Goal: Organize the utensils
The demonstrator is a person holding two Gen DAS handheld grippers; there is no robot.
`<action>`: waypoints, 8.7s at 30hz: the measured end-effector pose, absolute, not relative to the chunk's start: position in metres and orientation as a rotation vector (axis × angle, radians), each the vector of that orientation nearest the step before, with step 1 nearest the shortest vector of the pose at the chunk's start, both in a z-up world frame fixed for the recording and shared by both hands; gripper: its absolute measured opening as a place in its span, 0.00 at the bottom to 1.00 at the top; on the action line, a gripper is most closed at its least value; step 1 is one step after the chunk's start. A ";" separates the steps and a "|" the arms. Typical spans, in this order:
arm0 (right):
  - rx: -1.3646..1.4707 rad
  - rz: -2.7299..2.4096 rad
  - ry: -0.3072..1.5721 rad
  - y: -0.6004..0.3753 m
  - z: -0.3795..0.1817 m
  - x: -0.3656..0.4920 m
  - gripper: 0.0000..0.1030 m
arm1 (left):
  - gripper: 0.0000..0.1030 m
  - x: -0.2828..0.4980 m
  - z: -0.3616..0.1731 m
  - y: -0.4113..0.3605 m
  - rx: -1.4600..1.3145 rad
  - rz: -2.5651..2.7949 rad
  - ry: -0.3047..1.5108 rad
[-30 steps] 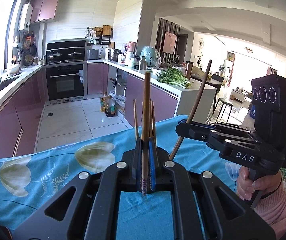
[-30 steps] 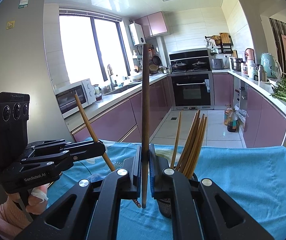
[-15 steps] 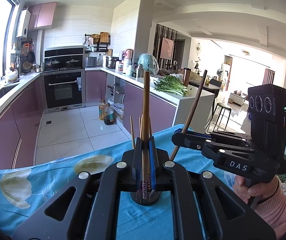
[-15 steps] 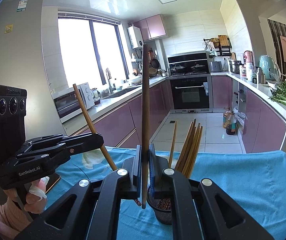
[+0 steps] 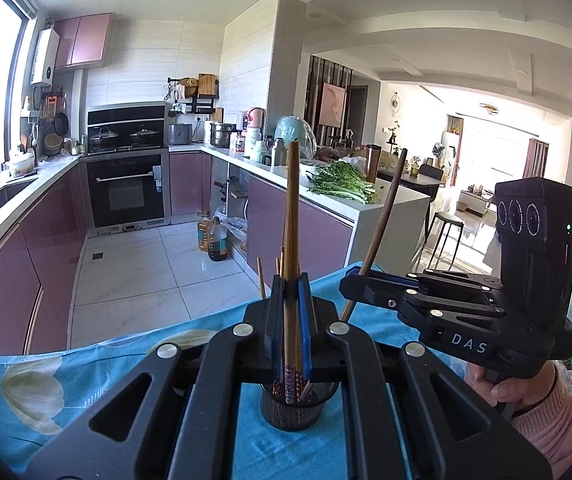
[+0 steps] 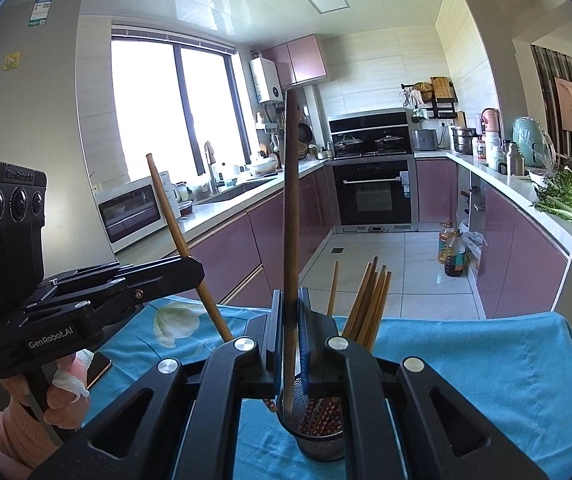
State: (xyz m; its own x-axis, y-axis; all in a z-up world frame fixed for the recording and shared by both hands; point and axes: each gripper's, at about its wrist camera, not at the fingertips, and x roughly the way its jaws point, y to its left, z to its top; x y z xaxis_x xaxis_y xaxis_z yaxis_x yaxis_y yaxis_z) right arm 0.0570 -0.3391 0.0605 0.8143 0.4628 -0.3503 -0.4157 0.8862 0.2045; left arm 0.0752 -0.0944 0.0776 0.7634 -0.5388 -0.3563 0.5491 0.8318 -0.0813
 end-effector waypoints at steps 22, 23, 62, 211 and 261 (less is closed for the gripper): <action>0.133 0.425 0.452 -0.333 0.046 0.067 0.06 | 0.07 0.087 0.074 -0.102 0.027 -0.581 0.433; 0.134 0.424 0.454 -0.333 0.046 0.069 0.06 | 0.07 0.088 0.073 -0.103 0.027 -0.582 0.436; 0.158 0.418 0.611 -0.328 -0.005 0.096 0.07 | 0.08 0.106 0.046 -0.135 0.073 -0.600 0.599; 0.073 0.227 0.260 -0.295 -0.015 -0.013 0.93 | 0.95 -0.018 0.013 -0.019 -0.026 -0.042 0.268; 0.079 0.214 0.244 -0.290 -0.013 -0.016 0.93 | 0.95 -0.023 0.010 -0.019 -0.023 -0.026 0.248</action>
State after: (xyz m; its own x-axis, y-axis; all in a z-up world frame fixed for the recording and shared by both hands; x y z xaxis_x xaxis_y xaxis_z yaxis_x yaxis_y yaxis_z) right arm -0.0163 -0.2905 -0.0132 0.9477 0.2199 -0.2313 -0.2009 0.9742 0.1032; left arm -0.0226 -0.0193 0.0097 0.9690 -0.0284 -0.2455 0.0227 0.9994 -0.0263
